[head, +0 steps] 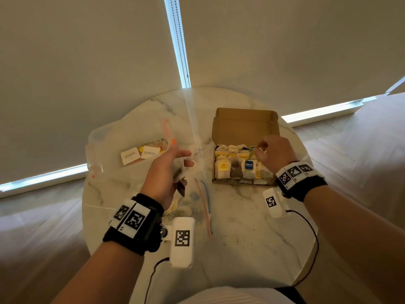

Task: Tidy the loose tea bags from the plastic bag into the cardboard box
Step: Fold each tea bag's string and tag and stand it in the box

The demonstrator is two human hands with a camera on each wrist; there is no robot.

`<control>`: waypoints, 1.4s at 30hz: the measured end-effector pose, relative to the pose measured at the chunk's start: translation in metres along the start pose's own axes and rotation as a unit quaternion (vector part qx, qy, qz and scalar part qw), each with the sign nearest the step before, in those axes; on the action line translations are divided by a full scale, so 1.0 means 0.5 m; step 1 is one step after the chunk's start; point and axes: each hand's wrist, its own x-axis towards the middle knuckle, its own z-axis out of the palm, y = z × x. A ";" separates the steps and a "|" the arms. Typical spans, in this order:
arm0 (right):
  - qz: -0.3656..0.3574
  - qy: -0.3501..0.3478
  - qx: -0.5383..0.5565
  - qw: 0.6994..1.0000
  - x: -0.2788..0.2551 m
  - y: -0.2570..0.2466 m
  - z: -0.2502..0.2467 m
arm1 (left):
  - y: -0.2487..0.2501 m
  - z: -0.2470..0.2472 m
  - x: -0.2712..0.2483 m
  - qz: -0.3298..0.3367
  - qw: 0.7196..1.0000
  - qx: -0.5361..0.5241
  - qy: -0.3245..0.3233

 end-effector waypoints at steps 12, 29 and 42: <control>-0.192 -0.094 0.258 0.942 -0.168 -0.292 -0.016 | 0.012 -0.008 -0.031 -0.023 0.990 -0.140 -0.015; -0.394 -0.023 0.180 0.901 -0.193 -0.296 -0.072 | 0.013 -0.030 -0.060 0.002 0.993 -0.051 -0.106; -0.216 -0.059 0.342 0.913 -0.190 -0.292 -0.105 | -0.003 -0.067 -0.083 0.239 0.952 0.134 -0.138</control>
